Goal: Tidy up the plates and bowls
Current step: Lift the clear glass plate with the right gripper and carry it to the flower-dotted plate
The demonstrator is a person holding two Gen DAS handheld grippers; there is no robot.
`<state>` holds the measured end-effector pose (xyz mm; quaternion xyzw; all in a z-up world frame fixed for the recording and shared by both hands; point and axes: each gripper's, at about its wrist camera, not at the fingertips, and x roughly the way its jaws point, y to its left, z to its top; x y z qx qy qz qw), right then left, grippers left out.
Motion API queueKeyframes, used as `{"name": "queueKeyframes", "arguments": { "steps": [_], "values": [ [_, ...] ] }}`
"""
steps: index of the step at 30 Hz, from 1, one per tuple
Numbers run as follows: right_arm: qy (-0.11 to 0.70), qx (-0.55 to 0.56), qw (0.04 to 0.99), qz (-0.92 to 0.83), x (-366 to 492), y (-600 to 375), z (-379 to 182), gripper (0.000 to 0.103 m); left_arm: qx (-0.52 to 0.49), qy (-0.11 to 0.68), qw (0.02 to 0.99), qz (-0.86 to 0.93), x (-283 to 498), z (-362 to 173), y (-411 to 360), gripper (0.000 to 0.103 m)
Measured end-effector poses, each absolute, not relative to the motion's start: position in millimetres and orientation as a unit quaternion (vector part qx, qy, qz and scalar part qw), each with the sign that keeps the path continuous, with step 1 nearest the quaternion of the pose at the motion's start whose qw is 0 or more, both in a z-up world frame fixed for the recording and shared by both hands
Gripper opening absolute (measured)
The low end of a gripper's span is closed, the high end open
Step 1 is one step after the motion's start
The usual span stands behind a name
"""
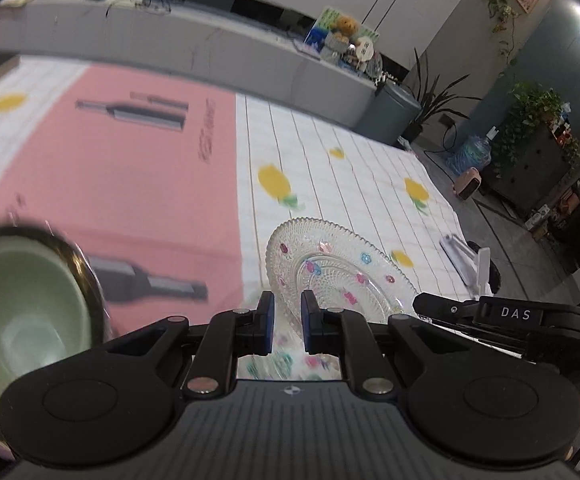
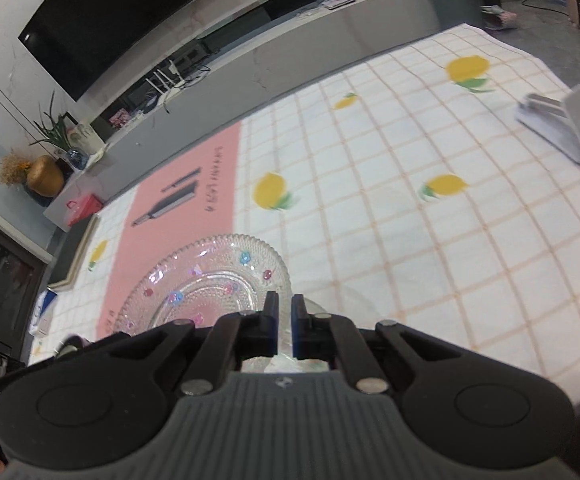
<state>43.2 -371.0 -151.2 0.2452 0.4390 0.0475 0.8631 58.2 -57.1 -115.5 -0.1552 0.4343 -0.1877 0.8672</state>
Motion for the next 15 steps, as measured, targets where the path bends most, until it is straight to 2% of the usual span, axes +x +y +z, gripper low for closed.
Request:
{"name": "queueKeyframes", "arguments": {
  "steps": [15],
  "values": [
    [0.455, 0.219, 0.862, 0.051, 38.7, -366.2, -188.5, 0.003, -0.145, 0.472, 0.853, -0.169, 49.5, -155.3, -63.1, 0.015]
  ]
}}
